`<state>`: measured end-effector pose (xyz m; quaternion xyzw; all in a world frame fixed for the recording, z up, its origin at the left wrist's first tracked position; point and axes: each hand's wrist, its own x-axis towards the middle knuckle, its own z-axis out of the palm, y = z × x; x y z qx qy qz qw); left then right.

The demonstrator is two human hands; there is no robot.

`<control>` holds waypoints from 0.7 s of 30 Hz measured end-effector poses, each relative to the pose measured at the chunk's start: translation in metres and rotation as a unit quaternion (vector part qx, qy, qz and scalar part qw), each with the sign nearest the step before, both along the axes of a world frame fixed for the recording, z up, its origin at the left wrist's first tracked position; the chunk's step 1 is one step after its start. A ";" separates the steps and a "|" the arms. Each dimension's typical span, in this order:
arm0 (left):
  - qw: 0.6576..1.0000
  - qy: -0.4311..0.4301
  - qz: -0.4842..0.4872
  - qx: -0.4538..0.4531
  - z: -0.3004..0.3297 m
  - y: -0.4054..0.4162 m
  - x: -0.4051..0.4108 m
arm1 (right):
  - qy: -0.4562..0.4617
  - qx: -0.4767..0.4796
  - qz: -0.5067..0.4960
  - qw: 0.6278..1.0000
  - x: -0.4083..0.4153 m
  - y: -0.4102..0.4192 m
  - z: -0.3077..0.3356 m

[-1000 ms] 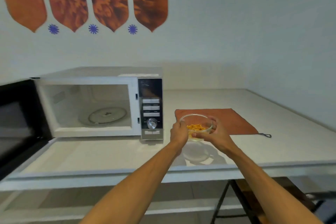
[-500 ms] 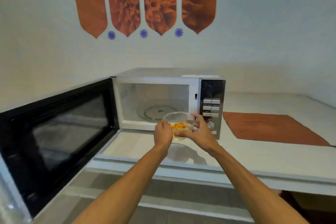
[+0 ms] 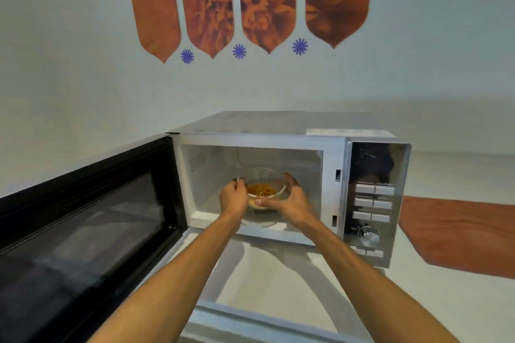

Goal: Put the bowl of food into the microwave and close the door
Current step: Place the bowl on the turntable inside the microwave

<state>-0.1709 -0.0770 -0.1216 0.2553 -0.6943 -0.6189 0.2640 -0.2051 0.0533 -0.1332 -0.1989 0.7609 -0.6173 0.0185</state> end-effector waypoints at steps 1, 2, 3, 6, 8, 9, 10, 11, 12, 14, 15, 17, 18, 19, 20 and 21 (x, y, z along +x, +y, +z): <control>1.000 -0.001 -0.001 -0.001 -0.002 -0.003 -0.008 | -0.009 -0.002 0.002 1.000 -0.007 -0.003 -0.004; 1.000 -0.008 -0.001 0.001 -0.003 -0.006 -0.015 | -0.023 -0.002 0.006 1.000 -0.015 -0.006 -0.008; 1.000 -0.015 0.000 0.006 -0.005 -0.008 -0.022 | -0.039 -0.005 0.007 0.999 -0.022 -0.010 -0.011; 0.999 -0.027 0.007 0.039 -0.011 -0.017 -0.040 | -0.132 -0.053 0.005 0.990 -0.039 -0.026 -0.012; 0.998 -0.032 0.017 0.043 -0.014 -0.023 -0.050 | -0.129 -0.062 -0.013 0.990 -0.050 -0.035 -0.014; 0.998 -0.038 0.018 0.036 -0.016 -0.026 -0.055 | -0.100 -0.052 -0.015 0.994 -0.054 -0.039 -0.016; 0.999 -0.045 0.015 0.023 -0.017 -0.029 -0.059 | -0.076 -0.042 -0.019 0.996 -0.056 -0.042 -0.018; 0.998 -0.056 0.011 0.008 -0.018 -0.032 -0.063 | -0.052 -0.026 -0.024 0.998 -0.057 -0.044 -0.019; 0.998 -0.063 0.008 -0.003 -0.019 -0.035 -0.067 | -0.052 -0.019 -0.029 0.998 -0.059 -0.046 -0.020; 0.997 -0.074 0.004 -0.007 -0.018 -0.039 -0.072 | -0.079 -0.035 -0.025 0.996 -0.063 -0.050 -0.018; 0.997 -0.076 0.003 -0.010 -0.018 -0.040 -0.074 | -0.074 -0.033 -0.032 0.996 -0.066 -0.054 -0.018; 0.997 -0.080 -0.006 -0.023 -0.018 -0.044 -0.079 | -0.042 0.004 -0.048 0.998 -0.070 -0.056 -0.019; 0.996 -0.082 -0.011 -0.028 -0.019 -0.046 -0.082 | -0.027 0.020 -0.058 0.998 -0.072 -0.056 -0.020; 0.996 -0.084 -0.017 -0.034 -0.019 -0.046 -0.082 | -0.017 0.032 -0.064 0.997 -0.073 -0.056 -0.022; 0.996 -0.080 -0.018 -0.038 -0.019 -0.047 -0.084 | -0.015 0.038 -0.065 0.997 -0.075 -0.056 -0.022; 0.996 -0.075 -0.019 -0.039 -0.019 -0.046 -0.085 | -0.017 0.043 -0.063 0.997 -0.076 -0.056 -0.022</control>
